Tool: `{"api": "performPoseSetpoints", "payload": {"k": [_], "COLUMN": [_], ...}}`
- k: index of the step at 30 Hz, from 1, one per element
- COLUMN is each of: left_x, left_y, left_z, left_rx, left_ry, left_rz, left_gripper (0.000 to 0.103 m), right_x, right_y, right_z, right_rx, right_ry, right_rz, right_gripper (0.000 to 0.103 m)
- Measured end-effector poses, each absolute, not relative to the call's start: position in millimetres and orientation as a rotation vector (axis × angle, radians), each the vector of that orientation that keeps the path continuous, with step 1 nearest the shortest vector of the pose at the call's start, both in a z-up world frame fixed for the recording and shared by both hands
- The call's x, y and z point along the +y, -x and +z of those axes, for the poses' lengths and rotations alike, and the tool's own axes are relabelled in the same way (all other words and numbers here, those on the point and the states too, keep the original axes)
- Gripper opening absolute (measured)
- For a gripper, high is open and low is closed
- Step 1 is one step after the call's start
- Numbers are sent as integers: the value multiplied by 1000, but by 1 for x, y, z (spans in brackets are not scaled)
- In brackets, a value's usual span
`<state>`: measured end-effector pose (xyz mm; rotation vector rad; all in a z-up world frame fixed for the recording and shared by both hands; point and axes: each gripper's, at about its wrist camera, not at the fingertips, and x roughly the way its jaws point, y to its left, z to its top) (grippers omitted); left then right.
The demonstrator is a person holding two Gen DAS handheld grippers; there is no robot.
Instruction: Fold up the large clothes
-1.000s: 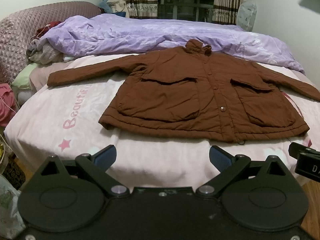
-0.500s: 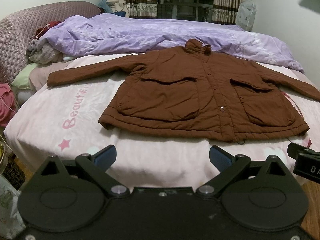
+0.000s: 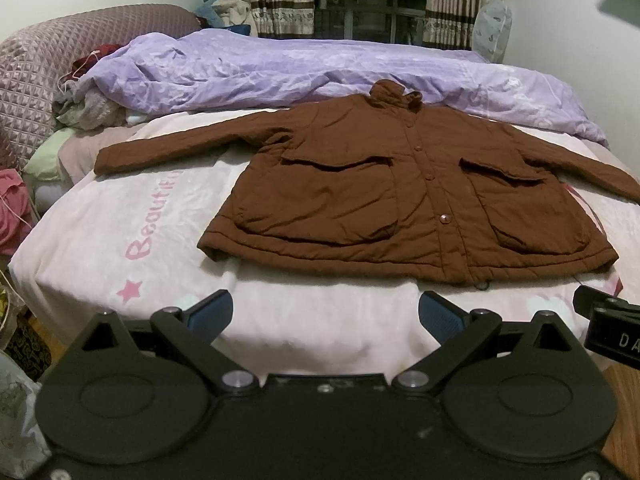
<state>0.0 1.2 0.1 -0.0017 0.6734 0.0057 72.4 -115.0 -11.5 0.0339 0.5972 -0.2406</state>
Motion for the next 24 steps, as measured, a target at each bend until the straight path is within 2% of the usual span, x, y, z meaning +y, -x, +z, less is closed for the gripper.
{"api": "performPoseSetpoints", "payload": {"k": [24], "left_x": [0], "left_y": [-1], "left_z": [1], "left_rx": [673], "left_ry": [-3], "left_rz": [6], "left_gripper": [102], "right_x": [-114], "right_y": [-72], "right_z": [-13], "right_rx": [598], "right_ry": [-31], "right_rz": [-240], "right_gripper": [103]}}
